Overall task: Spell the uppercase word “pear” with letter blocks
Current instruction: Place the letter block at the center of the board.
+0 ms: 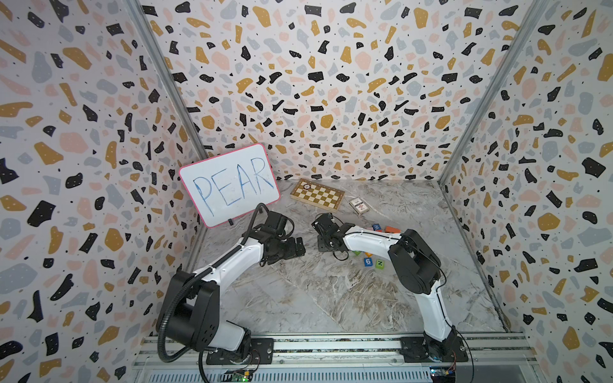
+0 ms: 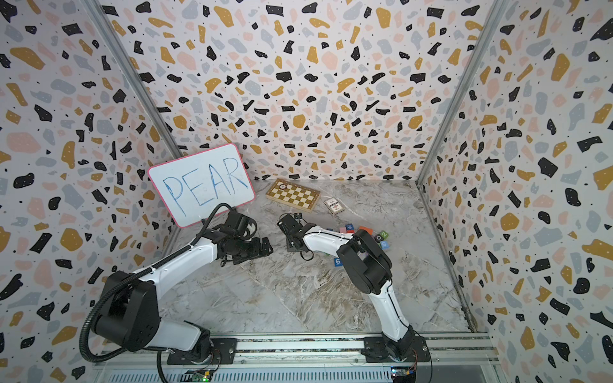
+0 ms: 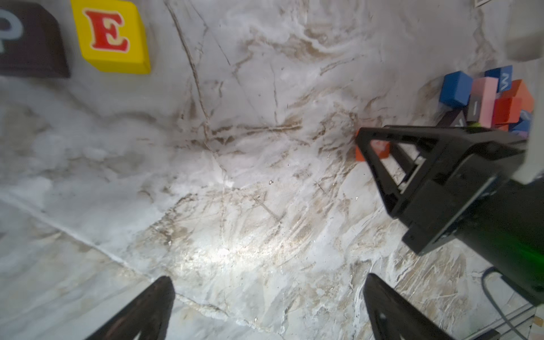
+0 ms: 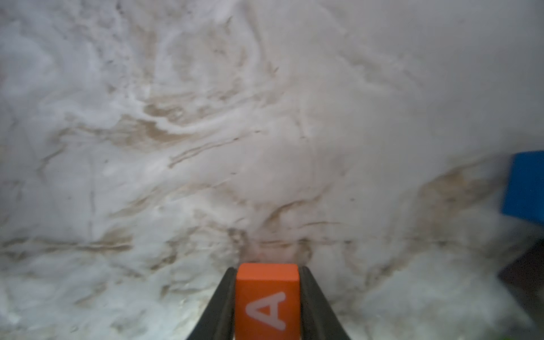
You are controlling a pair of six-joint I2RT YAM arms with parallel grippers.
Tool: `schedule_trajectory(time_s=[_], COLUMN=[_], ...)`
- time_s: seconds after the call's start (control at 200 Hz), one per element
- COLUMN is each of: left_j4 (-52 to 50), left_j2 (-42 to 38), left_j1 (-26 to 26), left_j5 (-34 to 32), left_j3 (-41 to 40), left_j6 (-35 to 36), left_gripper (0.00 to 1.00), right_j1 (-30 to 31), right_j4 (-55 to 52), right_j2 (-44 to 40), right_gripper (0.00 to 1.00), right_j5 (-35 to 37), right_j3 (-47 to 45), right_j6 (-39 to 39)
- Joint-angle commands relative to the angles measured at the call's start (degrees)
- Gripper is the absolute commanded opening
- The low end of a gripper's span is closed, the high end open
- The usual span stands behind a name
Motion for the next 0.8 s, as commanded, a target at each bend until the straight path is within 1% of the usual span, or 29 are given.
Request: schedule_trajectory(time_s=[0.0,0.486,0.681,0.796], left_j4=[0.7,0.7,0.6,0.5], left_j2=[-1.0,-2.2,-1.8,-1.9], left_j1=[0.3,0.9,0.8,0.8], left_j5=[1.0,1.5,2.0,2.0], left_j3=[-1.3,-1.5,-1.5,-1.3], left_j6=[0.8,1.0,1.0,0.6], left_gripper=[0.99,0.99,0.99,0.99], right_j1=[0.6,3.0,5.6,5.8], right_j4=[-3.5,-5.3,-6.4,-6.1], right_j2=[0.9,0.5,-1.0,-1.1], right_gripper=[0.32,0.47,0.47,0.47], right_j5=[0.3,-3.7,-3.9,-5.3], right_j3=[2.4,1.4,1.8,2.2], right_j6=[1.7,2.5,1.7,1.3])
